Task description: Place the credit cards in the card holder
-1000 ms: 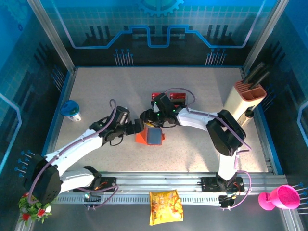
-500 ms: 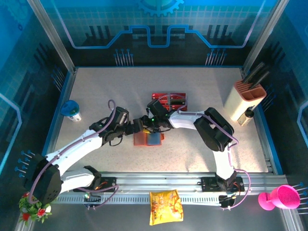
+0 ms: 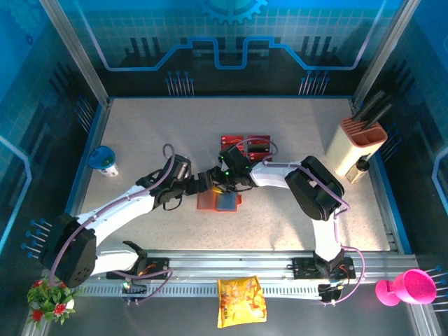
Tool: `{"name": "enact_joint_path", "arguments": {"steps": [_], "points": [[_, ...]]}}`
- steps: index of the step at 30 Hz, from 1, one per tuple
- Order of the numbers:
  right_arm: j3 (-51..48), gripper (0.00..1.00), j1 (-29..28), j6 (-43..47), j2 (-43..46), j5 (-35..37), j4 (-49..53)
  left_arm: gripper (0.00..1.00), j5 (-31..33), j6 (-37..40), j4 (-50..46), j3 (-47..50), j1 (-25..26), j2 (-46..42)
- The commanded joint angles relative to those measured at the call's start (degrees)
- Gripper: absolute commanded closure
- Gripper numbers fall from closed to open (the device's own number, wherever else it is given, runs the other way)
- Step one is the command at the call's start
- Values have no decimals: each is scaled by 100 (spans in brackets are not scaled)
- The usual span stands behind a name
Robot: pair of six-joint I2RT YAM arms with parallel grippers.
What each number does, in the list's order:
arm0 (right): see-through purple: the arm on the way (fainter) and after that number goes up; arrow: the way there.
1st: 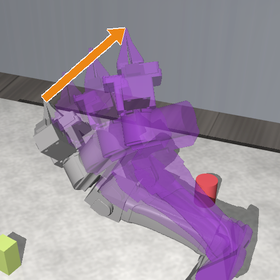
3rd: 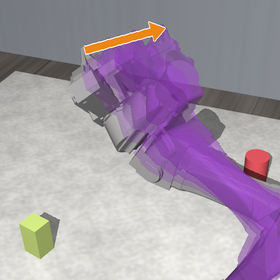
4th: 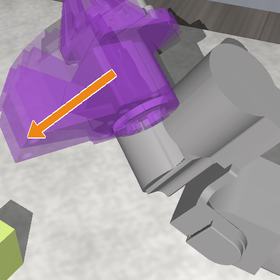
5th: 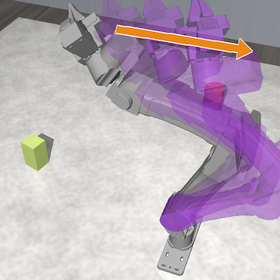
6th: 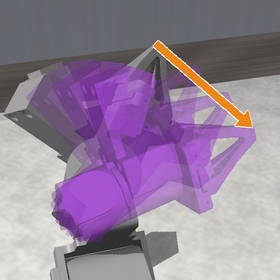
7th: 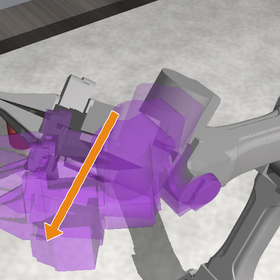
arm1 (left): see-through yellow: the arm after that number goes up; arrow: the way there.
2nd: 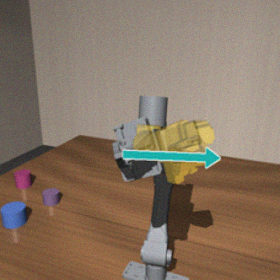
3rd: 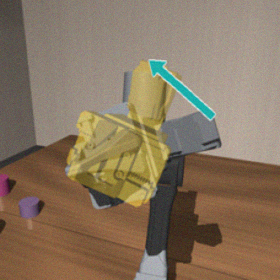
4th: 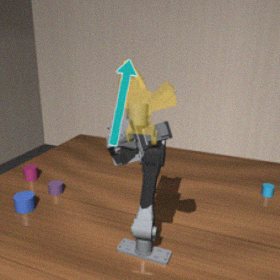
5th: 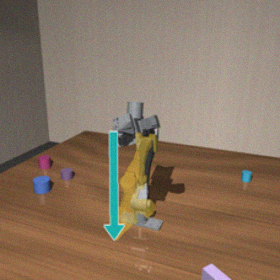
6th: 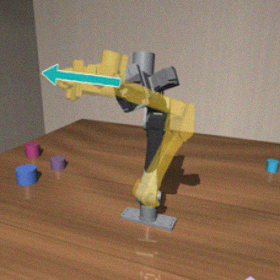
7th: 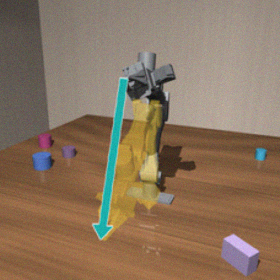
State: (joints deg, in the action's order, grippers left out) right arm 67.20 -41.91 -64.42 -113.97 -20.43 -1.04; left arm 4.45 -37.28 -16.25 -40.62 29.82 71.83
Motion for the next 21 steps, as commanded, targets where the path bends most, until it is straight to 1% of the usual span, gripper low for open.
{"name": "enact_joint_path", "arguments": {"steps": [1,8,13,16,21], "points": [[-50,47,59,-232,298,-162,-338,1,-171,273,-125,177,54,308],[-23,47,166,-367,399,-259,-495,1,-164,319,57,230,207,675],[-14,47,251,-422,486,-311,-560,1,-155,302,192,221,292,746],[4,47,314,-419,571,-338,-538,1,-155,233,251,221,296,575],[4,47,389,-376,720,-382,-425,1,-124,-6,366,222,302,-164]]}}
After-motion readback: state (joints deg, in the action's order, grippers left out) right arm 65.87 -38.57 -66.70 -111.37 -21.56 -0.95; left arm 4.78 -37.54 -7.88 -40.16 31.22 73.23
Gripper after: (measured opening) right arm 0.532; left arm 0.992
